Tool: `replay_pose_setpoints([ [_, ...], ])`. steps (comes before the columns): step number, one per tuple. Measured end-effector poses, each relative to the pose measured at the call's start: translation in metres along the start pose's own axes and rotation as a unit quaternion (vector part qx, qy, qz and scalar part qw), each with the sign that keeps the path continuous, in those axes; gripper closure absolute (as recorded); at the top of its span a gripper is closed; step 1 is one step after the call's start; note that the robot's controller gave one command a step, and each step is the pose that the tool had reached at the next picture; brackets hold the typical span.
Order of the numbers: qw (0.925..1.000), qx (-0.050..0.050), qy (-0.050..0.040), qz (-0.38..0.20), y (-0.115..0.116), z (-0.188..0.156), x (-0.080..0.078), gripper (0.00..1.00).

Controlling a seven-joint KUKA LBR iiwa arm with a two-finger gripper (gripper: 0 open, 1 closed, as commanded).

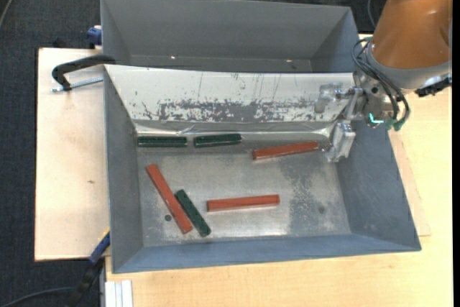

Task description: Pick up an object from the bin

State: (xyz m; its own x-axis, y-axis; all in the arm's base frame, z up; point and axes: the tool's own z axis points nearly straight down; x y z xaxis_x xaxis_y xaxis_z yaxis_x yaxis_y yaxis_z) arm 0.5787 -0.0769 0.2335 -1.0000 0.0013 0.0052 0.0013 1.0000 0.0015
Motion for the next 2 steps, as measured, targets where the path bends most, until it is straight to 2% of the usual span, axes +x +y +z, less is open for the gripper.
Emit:
replay_pose_setpoints([
  [1,0.9980,-0.001,0.0007,-0.063,0.046,0.148,0.004,0.00],
  [2,0.9970,-0.001,-0.0002,-0.078,0.097,0.164,0.052,0.00],
])
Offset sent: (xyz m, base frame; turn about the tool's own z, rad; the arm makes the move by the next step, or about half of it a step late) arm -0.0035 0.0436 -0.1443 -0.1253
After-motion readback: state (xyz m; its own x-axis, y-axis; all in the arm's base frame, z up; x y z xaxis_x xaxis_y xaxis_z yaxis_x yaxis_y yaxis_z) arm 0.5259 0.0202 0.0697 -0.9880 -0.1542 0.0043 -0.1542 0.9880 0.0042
